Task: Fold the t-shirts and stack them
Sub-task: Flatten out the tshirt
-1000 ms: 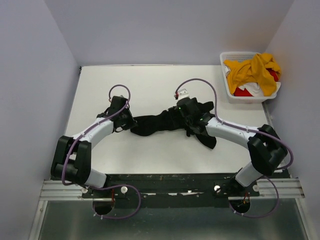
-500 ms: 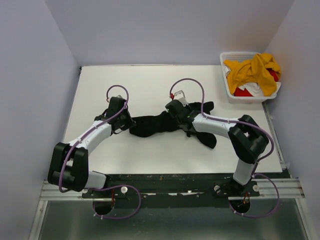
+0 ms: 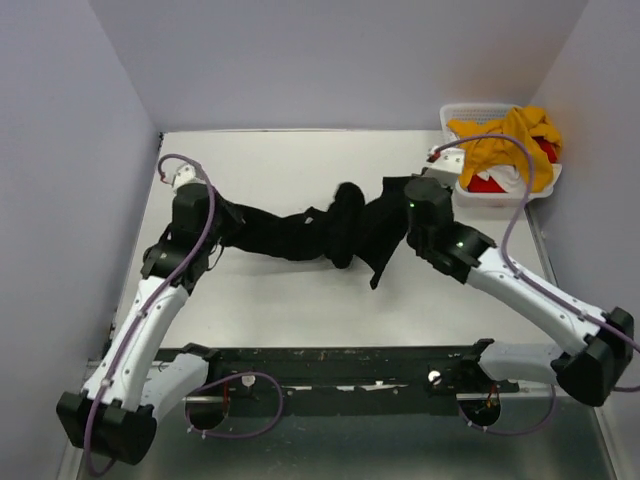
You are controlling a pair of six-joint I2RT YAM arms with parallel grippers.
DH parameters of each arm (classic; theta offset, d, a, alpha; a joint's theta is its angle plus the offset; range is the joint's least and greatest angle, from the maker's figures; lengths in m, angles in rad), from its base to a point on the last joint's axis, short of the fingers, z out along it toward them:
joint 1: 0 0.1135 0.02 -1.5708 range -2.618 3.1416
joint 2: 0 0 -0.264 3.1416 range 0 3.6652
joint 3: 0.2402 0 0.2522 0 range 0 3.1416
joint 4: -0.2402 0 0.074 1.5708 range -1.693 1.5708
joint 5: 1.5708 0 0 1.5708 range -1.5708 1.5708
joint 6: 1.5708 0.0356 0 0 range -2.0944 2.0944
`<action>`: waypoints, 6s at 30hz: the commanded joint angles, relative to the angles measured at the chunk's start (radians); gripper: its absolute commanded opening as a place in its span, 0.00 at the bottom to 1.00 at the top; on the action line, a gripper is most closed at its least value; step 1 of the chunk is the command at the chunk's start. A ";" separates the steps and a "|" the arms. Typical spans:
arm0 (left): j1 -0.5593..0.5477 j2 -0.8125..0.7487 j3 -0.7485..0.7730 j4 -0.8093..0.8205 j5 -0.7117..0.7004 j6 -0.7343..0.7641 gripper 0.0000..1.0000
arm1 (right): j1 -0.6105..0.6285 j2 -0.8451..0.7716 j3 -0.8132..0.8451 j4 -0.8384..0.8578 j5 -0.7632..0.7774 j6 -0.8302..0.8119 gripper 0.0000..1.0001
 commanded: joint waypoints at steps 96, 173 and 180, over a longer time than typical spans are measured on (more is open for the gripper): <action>-0.096 0.280 -0.035 0.098 0.175 0.063 0.99 | -0.072 0.054 -0.221 -0.110 -0.871 0.347 1.00; -0.992 0.794 0.212 -0.086 -0.024 0.040 0.70 | -0.219 0.475 0.167 -0.212 -0.644 0.309 1.00; -0.988 0.735 0.209 -0.181 -0.208 -0.031 0.00 | -0.221 0.462 0.157 -0.206 -0.642 0.267 0.95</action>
